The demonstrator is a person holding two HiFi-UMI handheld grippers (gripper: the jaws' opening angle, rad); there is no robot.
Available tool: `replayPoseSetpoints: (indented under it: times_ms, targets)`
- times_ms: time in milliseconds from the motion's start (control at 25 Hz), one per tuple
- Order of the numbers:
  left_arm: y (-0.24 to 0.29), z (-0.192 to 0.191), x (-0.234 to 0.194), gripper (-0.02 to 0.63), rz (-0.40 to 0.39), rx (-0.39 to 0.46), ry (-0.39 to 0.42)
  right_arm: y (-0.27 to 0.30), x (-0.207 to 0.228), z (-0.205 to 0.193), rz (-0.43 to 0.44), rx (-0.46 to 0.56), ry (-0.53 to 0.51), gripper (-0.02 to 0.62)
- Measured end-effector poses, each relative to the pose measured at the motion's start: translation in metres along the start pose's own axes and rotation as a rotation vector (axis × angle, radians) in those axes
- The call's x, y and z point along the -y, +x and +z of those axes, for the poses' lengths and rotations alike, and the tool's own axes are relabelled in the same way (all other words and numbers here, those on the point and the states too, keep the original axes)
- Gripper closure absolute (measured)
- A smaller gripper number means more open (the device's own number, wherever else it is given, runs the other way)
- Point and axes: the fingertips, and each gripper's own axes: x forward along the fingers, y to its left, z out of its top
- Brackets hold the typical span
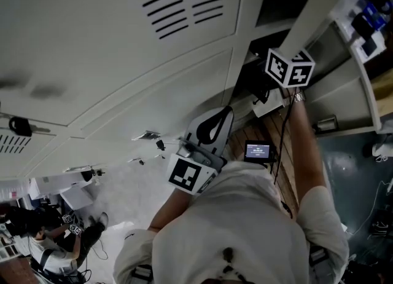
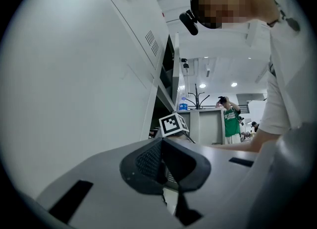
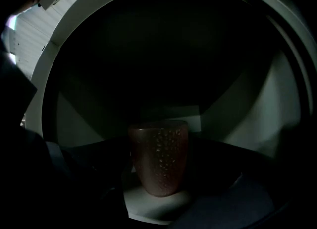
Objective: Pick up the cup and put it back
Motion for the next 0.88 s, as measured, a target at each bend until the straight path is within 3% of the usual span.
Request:
replayPoseSetpoints:
  times_ms: [320, 880]
  targets:
    - [-0.001, -0.008, 0.005, 0.598, -0.008, -0.023, 0.0, -0.01, 0.005, 0.003, -0.041, 0.053, -0.012, 0.232]
    - [-0.007, -0.019, 0.001, 0.598, 0.018, -0.043, -0.011, -0.082, -0.012, 0.003, -0.055, 0.107, -0.053, 0.233]
